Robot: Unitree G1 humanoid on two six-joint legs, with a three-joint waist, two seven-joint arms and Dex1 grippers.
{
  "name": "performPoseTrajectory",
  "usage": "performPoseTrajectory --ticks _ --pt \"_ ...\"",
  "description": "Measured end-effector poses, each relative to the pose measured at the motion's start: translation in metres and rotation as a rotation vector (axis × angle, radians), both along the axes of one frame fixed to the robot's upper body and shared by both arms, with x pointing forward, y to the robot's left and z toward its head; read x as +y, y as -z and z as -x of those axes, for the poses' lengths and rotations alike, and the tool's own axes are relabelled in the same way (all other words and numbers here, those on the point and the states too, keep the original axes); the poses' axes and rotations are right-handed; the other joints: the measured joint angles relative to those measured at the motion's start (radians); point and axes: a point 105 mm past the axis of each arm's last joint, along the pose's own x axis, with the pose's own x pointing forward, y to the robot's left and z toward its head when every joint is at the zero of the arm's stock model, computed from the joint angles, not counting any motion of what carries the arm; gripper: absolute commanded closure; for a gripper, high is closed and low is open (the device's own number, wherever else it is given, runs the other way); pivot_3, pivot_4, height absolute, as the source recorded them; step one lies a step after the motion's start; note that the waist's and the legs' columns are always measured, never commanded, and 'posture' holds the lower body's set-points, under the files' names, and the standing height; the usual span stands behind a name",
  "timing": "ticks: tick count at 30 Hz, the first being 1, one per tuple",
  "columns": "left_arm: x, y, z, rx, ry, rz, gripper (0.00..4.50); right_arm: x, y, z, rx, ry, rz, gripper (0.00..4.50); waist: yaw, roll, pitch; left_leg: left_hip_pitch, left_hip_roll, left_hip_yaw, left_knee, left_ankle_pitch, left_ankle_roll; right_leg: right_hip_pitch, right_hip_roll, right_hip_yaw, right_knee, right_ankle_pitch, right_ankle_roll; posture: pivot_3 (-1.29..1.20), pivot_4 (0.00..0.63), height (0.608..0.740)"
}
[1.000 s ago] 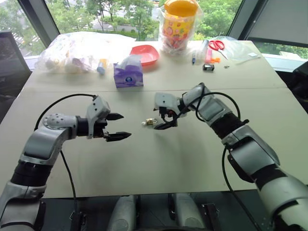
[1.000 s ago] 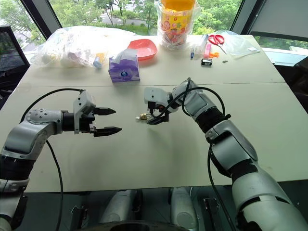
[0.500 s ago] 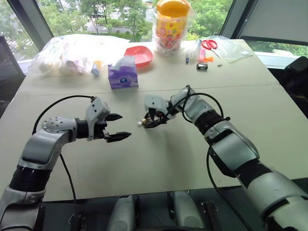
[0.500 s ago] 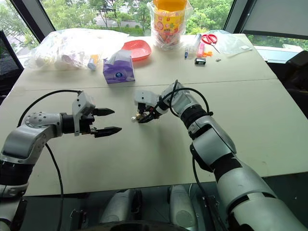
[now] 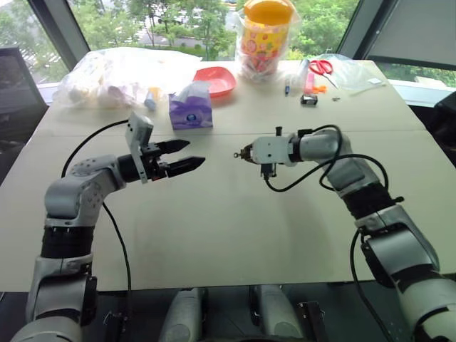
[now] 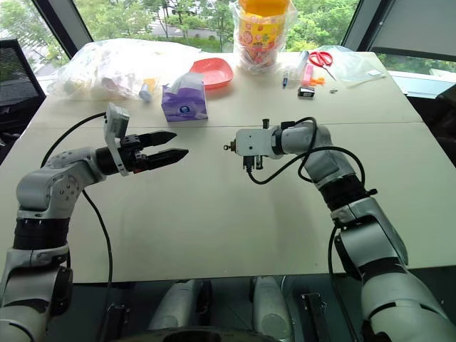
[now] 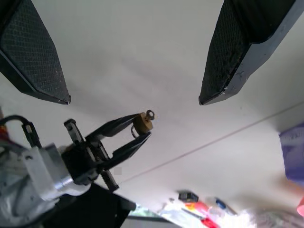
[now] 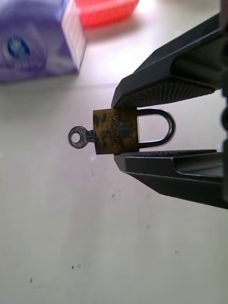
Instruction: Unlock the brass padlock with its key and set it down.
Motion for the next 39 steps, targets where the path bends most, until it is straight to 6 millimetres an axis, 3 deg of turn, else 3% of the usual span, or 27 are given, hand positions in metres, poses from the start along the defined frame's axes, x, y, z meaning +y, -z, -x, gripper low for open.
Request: performPoseTrajectory --ticks 1,4,9,16,24,28,39 --pt "-0.005 -0.002 -0.002 0.008 0.022 0.017 0.00 0.002 -0.008 0.005 -0.035 -0.010 -0.010 3.81 -0.004 0.000 0.000 0.001 0.000 0.001 0.000 0.000 0.000 0.000 0.001 0.000 0.000 0.000 0.000 0.00 0.150 0.740" --pt "-0.017 -0.006 -0.012 0.038 0.082 0.051 0.72 0.004 -0.019 0.017 -0.088 -0.003 -0.040 3.81 -0.002 0.000 0.000 0.002 0.000 0.000 0.000 0.000 0.000 0.001 0.002 0.000 0.001 0.000 0.000 0.00 0.150 0.740" --pt "-0.034 -0.003 -0.021 0.071 0.162 0.050 2.35 0.008 -0.029 0.024 -0.114 0.031 -0.085 3.81 0.002 0.000 0.000 0.002 0.000 0.000 0.002 0.000 0.000 0.002 0.002 0.000 0.001 0.000 -0.001 0.00 0.150 0.740" --pt "-0.051 -0.012 -0.034 0.042 0.229 0.034 2.35 0.010 -0.033 0.028 -0.128 0.073 -0.131 3.81 0.005 0.000 0.000 0.001 0.000 0.000 0.002 -0.001 0.002 0.002 0.002 0.000 -0.001 0.000 0.000 0.00 0.150 0.740" --pt "-0.059 -0.003 -0.034 0.055 0.258 0.031 2.35 0.012 -0.034 0.032 -0.126 0.083 -0.145 3.81 0.003 0.000 0.000 0.001 0.000 0.000 0.002 -0.001 0.002 0.002 0.002 0.000 -0.001 0.000 0.000 0.00 0.150 0.740" --pt "-0.061 -0.001 -0.034 0.047 0.262 0.029 3.45 0.013 -0.034 0.033 -0.126 0.083 -0.147 3.81 0.004 0.000 0.000 0.001 0.000 0.000 0.002 -0.001 0.002 0.002 0.002 0.000 -0.001 0.000 0.000 0.00 0.150 0.740" --pt "-0.064 -0.001 -0.034 0.055 0.273 0.046 3.45 0.013 -0.032 0.032 -0.113 0.093 -0.146 3.81 0.004 0.000 0.000 0.000 0.000 0.000 0.002 -0.001 0.002 0.002 0.002 0.000 -0.001 0.000 0.000 0.00 0.150 0.740"
